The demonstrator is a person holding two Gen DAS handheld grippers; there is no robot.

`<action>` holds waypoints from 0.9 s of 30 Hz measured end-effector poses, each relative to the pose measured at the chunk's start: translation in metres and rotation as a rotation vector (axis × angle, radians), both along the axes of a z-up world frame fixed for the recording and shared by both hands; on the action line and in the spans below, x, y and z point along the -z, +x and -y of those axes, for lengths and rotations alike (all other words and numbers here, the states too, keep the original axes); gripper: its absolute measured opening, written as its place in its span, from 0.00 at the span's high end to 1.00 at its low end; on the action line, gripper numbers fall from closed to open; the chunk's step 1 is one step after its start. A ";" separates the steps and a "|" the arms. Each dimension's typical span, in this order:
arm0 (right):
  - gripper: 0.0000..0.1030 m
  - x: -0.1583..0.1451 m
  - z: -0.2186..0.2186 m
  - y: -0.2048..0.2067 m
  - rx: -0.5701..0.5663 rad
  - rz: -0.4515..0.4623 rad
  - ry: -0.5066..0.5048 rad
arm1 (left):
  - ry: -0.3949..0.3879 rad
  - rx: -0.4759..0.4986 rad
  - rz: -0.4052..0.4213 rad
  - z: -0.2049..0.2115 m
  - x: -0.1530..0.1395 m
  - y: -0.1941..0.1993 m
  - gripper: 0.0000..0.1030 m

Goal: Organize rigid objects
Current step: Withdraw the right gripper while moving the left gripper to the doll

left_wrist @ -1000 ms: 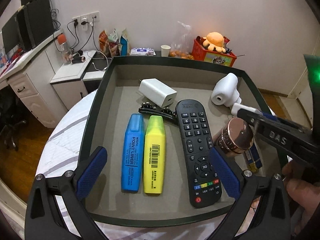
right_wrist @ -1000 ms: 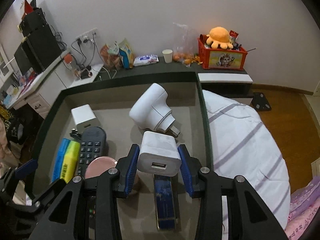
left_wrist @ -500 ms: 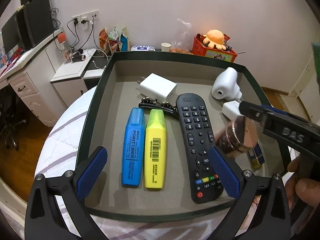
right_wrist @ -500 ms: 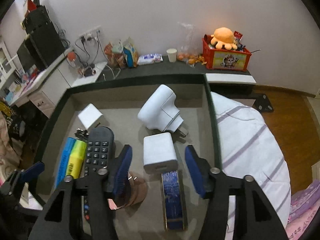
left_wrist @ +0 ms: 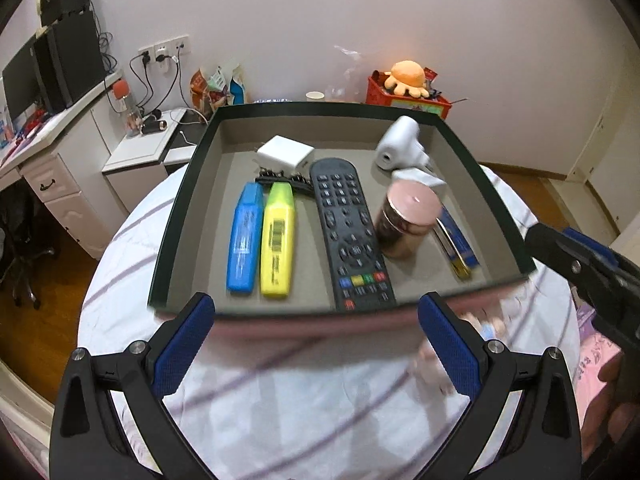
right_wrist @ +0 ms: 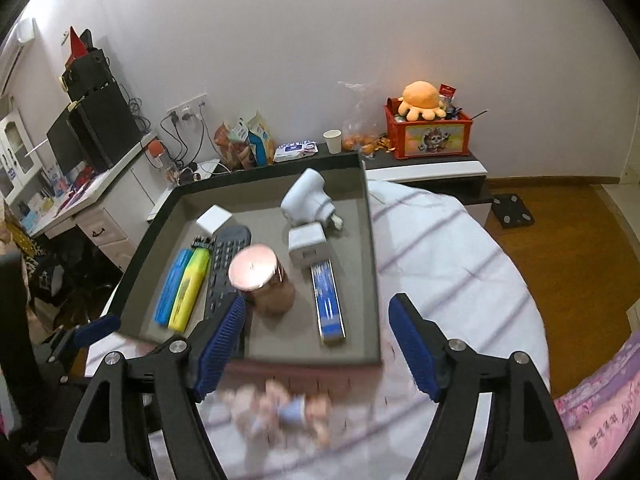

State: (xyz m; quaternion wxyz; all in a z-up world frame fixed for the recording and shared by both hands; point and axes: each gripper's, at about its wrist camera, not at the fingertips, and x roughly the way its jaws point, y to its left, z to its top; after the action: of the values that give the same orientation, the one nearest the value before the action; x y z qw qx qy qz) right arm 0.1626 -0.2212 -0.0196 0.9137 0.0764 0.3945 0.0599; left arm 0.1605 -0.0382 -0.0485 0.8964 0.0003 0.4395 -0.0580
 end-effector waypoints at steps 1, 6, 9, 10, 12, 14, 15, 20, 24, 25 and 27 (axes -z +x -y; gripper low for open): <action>0.26 -0.001 0.001 -0.008 0.003 0.002 0.001 | 0.003 0.001 0.002 0.000 -0.001 -0.004 0.00; 0.26 -0.003 0.005 -0.048 0.021 0.011 0.009 | 0.024 0.006 0.016 0.003 -0.009 -0.039 0.00; 0.26 -0.002 0.005 -0.069 0.023 0.013 0.011 | 0.032 0.009 0.027 0.004 -0.013 -0.059 0.00; 0.26 -0.002 0.005 -0.075 0.023 0.013 0.008 | 0.033 0.010 0.030 0.004 -0.014 -0.065 0.00; 0.26 -0.002 0.004 -0.088 0.025 0.015 0.007 | 0.037 0.013 0.034 0.005 -0.016 -0.076 0.00; 0.26 -0.003 0.005 -0.099 0.028 0.018 0.013 | 0.040 0.015 0.039 0.007 -0.018 -0.085 0.00; 0.26 -0.004 0.005 -0.102 0.028 0.020 0.014 | 0.040 0.015 0.041 0.008 -0.020 -0.090 0.00; 0.26 -0.011 0.008 -0.119 0.029 0.040 0.011 | 0.040 0.017 0.050 0.012 -0.023 -0.103 0.00; 0.26 -0.012 0.013 -0.125 0.039 0.049 0.015 | 0.040 0.023 0.043 0.016 -0.021 -0.104 0.00; 0.26 -0.012 0.014 -0.126 0.042 0.050 0.016 | 0.037 0.029 0.037 0.018 -0.018 -0.103 0.00; 0.26 -0.010 0.019 -0.127 0.053 0.045 0.019 | 0.029 0.036 0.022 0.023 -0.014 -0.100 0.00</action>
State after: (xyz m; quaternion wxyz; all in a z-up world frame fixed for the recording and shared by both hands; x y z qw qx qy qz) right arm 0.0360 -0.2403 -0.0100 0.9229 0.0943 0.3711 0.0412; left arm 0.0607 -0.0608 -0.0347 0.8998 0.0218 0.4305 -0.0675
